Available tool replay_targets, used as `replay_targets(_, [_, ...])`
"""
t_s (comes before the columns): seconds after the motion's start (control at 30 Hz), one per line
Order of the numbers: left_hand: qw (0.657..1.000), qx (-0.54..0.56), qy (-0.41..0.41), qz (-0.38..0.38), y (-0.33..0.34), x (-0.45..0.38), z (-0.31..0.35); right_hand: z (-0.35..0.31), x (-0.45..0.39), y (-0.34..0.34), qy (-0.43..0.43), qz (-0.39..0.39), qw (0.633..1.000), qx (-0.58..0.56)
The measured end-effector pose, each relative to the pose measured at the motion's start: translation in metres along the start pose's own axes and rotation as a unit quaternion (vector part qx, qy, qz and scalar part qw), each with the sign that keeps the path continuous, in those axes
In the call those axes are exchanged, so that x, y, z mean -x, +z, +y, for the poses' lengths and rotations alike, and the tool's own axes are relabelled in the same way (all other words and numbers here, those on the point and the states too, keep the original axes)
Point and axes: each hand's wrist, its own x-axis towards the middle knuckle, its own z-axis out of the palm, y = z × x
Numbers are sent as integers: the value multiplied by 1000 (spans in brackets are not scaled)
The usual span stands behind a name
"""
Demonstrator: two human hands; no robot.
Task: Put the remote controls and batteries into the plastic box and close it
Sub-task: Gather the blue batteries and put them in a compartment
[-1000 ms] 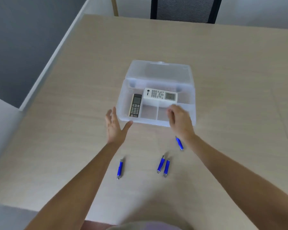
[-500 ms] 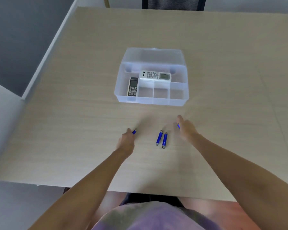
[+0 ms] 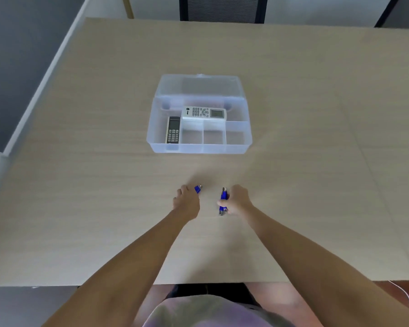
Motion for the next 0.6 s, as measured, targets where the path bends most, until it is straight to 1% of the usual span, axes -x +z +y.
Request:
replay_targets(0.07, [989, 142, -20, -26, -22, -6, -9, -6, -4, 10, -28, 15, 998, 45])
replay_targets(0.1, [972, 229, -29, -37, -35, -8, -11, -8, -6, 13, -30, 13, 998, 59])
replay_targets(0.17, [921, 385, -39, -48, -62, -12, -16, -13, -8, 9, -27, 4, 994, 107])
replay_targets(0.2, [895, 442, -44, -48, -76, -12, -17, -16, -10, 3, -31, 0, 992, 124])
replay_targets(0.23, [874, 481, -47, -46, -89, -13, -19, -19, -14, -7, -33, 2, 993, 115])
replay_targets(0.27, [858, 509, -49, -47, -100, -15, -21, -23, -19, -21, -43, 20, 995, 86])
replay_targets(0.3, [847, 526, -48, -55, -111, -17, -23, -28, -25, -38, -61, 55, 996, 40])
replay_targets(0.37, [826, 555, -48, -84, -128, -21, -26, -42, -41, -76, -92, 139, 985, -32])
replay_targets(0.43, [801, 588, -52, -103, -139, -27, -25, -60, -61, -110, -99, 187, 974, -86])
replay_targets(0.5, [789, 602, -54, -107, -148, -33, -18, -78, -84, -129, -83, 181, 977, -73])
replay_targets(0.6, [776, 617, -58, -116, -160, -46, -5, -89, -114, -123, -31, 105, 994, 24])
